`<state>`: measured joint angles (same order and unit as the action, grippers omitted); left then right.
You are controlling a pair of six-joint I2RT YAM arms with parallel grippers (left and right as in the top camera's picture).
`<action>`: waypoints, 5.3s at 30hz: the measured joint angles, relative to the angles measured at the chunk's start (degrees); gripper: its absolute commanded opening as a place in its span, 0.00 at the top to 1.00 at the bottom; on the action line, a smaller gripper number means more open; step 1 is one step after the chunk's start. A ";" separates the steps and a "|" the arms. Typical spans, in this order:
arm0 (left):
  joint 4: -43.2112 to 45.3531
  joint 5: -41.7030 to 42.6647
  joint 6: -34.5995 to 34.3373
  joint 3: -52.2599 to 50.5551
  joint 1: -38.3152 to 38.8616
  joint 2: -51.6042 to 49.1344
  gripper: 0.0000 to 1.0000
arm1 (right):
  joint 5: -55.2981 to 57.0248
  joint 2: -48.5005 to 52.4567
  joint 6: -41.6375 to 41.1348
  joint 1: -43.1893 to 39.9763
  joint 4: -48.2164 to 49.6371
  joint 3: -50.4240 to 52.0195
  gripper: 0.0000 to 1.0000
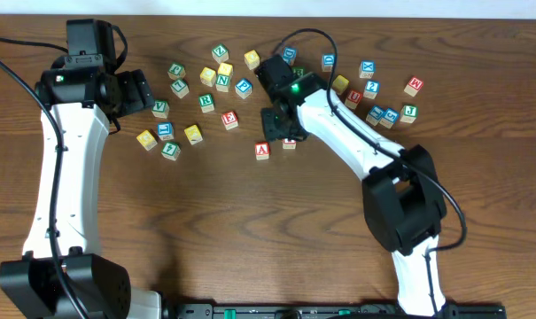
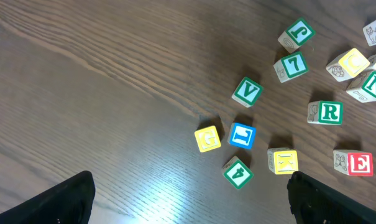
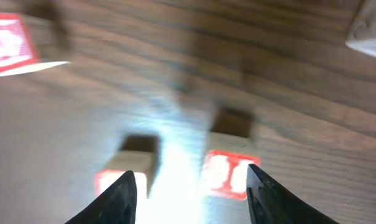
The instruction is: Spell out AI2
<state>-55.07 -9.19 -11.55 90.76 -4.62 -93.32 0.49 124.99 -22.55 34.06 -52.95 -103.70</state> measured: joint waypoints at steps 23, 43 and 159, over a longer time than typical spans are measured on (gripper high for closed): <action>-0.02 0.00 0.00 0.00 0.00 0.00 0.03 | 2.36 4.02 -4.26 6.82 0.26 -0.81 0.56; -0.02 0.00 0.00 0.00 0.00 0.00 0.02 | 3.72 4.94 -5.97 6.82 0.50 -0.81 0.71; -0.02 0.00 0.02 0.00 0.00 0.00 0.02 | 0.55 4.96 4.98 3.34 -3.61 -1.88 0.72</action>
<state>-55.09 -9.19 -11.53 90.76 -4.62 -93.32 1.04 129.95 -17.56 37.41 -56.55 -105.58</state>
